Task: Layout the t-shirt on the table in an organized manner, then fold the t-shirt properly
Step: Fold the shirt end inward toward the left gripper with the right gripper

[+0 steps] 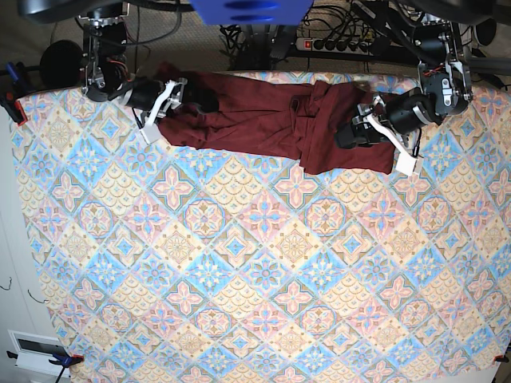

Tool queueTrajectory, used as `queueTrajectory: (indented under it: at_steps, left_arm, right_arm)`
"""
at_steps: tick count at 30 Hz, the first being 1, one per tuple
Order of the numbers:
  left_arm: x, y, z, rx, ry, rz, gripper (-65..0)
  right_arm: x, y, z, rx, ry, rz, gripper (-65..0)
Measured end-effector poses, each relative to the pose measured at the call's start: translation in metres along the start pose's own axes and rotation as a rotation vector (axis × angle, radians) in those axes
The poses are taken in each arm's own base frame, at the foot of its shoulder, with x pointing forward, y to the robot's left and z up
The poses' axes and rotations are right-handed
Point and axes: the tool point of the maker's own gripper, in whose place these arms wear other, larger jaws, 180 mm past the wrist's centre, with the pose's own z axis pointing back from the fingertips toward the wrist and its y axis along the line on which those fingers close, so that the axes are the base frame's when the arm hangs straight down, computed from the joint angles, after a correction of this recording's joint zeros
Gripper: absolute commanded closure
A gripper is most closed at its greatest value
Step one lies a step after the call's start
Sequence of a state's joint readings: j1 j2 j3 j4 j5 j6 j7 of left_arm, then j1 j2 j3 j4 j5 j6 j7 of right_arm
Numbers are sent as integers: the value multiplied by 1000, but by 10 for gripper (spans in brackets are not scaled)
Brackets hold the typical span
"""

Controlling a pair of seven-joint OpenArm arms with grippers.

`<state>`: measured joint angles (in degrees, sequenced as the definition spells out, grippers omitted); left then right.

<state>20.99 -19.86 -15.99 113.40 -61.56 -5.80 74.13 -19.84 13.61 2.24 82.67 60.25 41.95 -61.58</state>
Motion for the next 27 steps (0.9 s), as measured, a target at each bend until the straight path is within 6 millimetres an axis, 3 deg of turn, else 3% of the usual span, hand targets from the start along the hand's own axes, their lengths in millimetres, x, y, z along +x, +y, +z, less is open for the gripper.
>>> queueTrajectory:
  at_steps: [2,10,21,24,27]
  left_arm:
    - [0,0,0,0,0,0,-290]
    - [0,-1,0,-2,-1,1,-290]
    - [8,-3,-1,-7,-17,-9,-290]
    - [8,-7,-4,-24,-31,5,-290]
    - [6,-10,-6,-32,-30,15,-290]
  right_arm:
    - [-1,-4,-1,3,-12,-19,-376]
    - [-12,-10,-1,-23,83,34,0]
    - [11,-22,6,-40,114,50,-2]
    - [28,-32,8,-80,103,71,-2]
    - [57,-57,25,-161,70,95,-2]
